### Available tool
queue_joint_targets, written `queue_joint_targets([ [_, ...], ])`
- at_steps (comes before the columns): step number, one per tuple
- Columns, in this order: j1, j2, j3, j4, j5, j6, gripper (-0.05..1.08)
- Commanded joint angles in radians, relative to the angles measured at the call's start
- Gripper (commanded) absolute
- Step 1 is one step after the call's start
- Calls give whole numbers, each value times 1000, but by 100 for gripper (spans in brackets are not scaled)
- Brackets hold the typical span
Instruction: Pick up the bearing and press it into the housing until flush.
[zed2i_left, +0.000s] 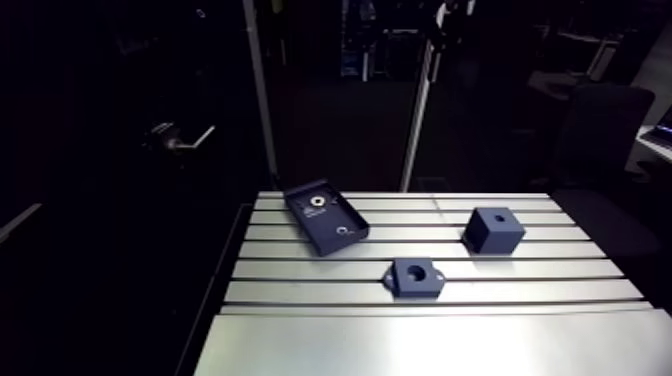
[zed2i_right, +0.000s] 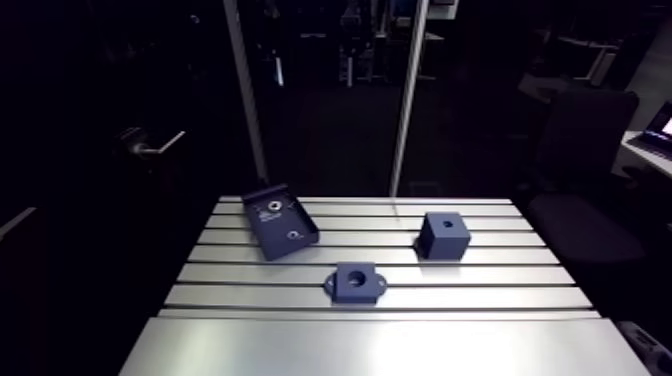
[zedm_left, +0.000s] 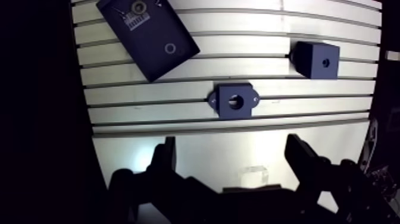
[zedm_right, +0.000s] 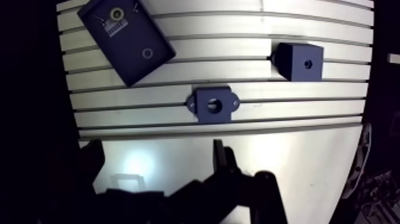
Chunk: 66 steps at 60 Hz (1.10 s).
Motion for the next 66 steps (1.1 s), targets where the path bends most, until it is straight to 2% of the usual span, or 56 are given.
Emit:
queue_joint_targets([
  [1, 1, 2, 0, 0, -2, -3, 1],
  [26, 9, 21, -1, -11, -1, -9, 1],
  [37, 33, 108, -27, -89, 7, -14, 1],
  [42, 53, 140, -46, -103, 4, -15, 1],
  [44, 66, 172, -69, -113, 2, -24, 1],
  [66, 88, 319, -171, -158, -1, -144, 1],
])
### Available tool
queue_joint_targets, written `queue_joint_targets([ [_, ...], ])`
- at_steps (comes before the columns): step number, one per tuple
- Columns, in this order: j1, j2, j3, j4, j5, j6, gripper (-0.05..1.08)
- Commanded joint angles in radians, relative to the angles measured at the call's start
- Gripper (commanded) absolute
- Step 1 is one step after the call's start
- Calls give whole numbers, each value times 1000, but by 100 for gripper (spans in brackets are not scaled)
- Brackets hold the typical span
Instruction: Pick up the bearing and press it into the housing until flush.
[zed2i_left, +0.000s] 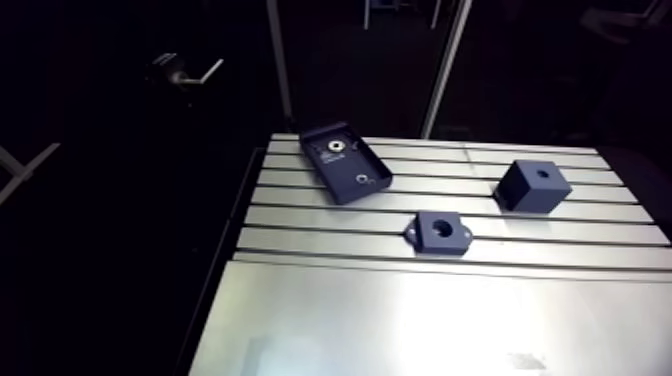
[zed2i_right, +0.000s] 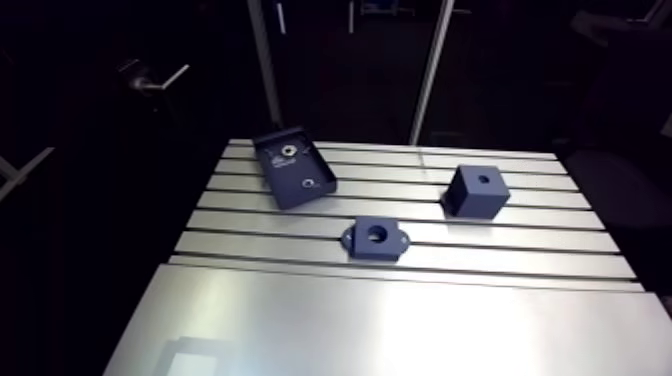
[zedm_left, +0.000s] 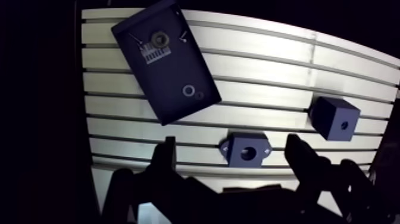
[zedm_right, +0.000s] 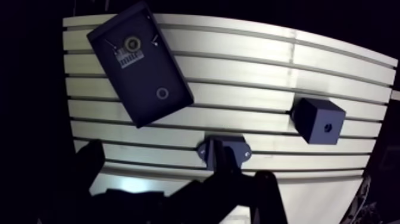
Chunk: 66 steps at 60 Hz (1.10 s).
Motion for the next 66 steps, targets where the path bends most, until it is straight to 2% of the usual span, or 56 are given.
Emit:
queue_joint_targets([
  [1, 27, 121, -78, -40, -3, -82, 1],
  [17, 71, 208, -89, -105, -6, -109, 1],
  [35, 87, 277, -99, -163, -6, -105, 1],
  [41, 97, 304, -111, -166, -7, -105, 11],
  [47, 104, 324, -119, -168, -7, -105, 14],
  [51, 108, 339, -120, -173, -9, -99, 20],
  [66, 109, 350, -109, -194, -12, -89, 29],
])
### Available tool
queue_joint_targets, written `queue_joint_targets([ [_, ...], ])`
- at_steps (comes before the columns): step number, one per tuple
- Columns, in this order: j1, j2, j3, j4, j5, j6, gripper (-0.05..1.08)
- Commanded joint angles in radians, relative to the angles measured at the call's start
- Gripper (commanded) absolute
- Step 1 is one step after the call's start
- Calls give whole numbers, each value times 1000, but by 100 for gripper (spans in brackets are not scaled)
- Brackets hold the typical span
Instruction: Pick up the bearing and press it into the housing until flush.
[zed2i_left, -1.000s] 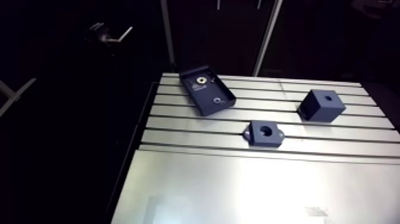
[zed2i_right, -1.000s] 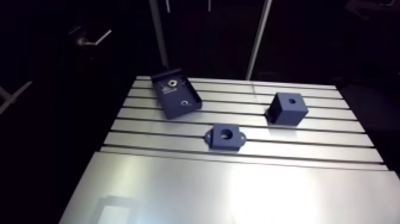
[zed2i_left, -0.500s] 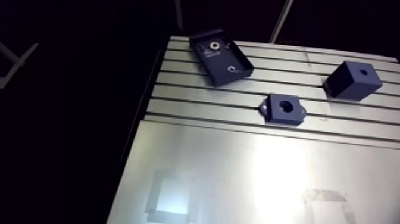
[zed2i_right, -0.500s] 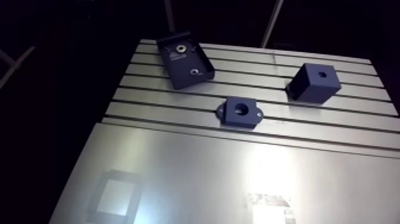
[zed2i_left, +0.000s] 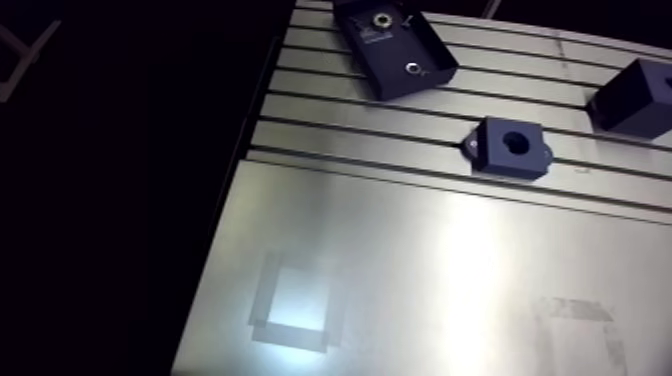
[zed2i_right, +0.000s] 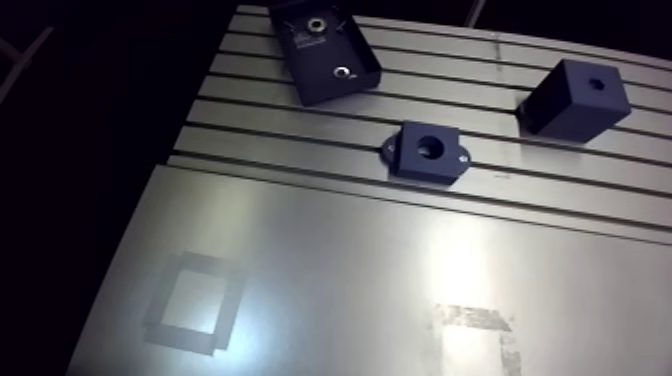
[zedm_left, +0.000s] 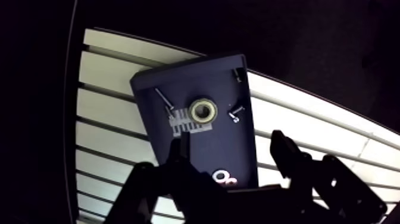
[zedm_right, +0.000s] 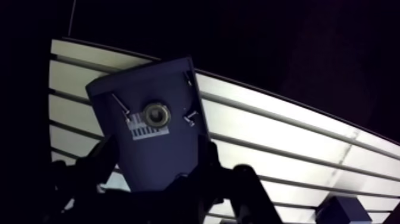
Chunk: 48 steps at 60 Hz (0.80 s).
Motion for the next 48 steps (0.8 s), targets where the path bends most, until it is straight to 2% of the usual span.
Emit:
queue_joint_targets([
  [1, 3, 15, 7, -19, -3, 7, 29],
  [48, 15, 23, 97, -83, -7, 1, 36],
])
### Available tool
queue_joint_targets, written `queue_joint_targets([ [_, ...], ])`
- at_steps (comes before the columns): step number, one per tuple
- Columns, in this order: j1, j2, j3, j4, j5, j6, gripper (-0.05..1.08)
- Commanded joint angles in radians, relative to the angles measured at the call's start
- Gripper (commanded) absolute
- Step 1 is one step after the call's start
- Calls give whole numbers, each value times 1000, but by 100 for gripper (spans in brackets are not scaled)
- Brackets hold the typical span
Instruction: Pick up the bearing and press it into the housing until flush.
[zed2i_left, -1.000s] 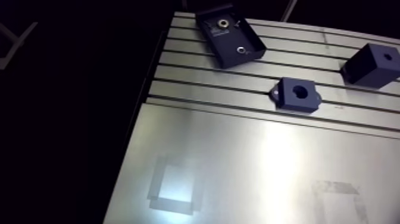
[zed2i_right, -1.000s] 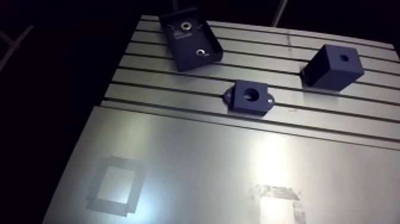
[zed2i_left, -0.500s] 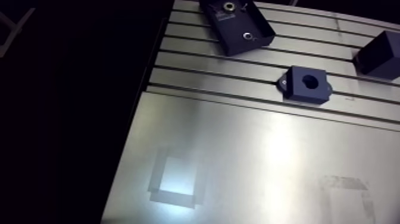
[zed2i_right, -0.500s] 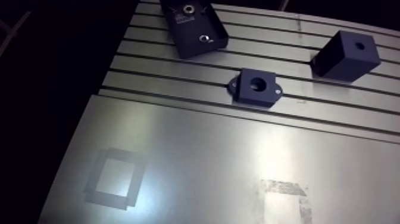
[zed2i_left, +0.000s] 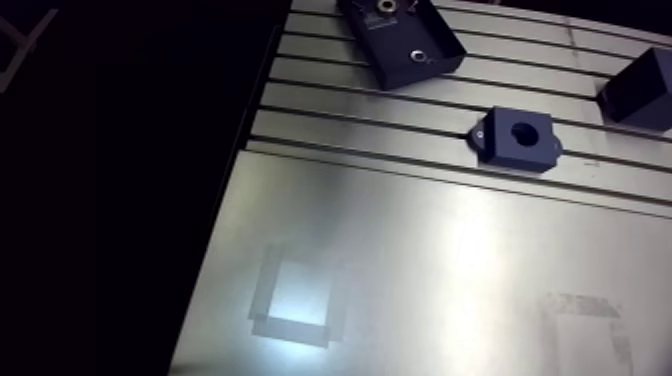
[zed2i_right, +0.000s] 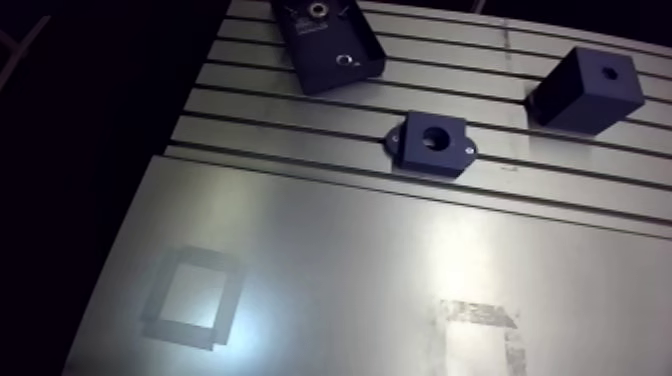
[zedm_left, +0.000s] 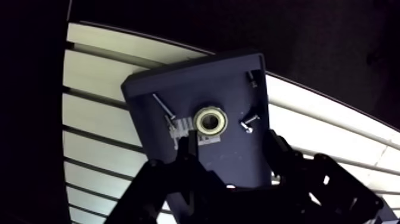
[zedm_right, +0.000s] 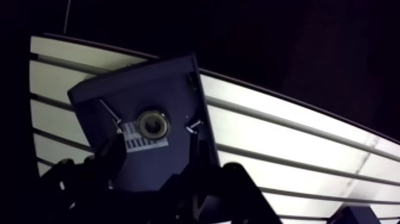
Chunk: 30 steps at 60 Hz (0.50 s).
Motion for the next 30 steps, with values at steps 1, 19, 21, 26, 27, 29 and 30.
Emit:
queue_joint_targets([
  [1, 9, -4, 26, -8, -3, -5, 36],
  [19, 14, 1, 64, -98, -4, -16, 35],
  [21, 14, 2, 64, -98, -4, -16, 35],
  [26, 13, 4, 63, -98, -6, -16, 35],
  [27, 13, 4, 62, -100, -6, -16, 35],
  [29, 13, 4, 62, -100, -6, -16, 35],
  [30, 12, 4, 62, -100, -6, -15, 35],
])
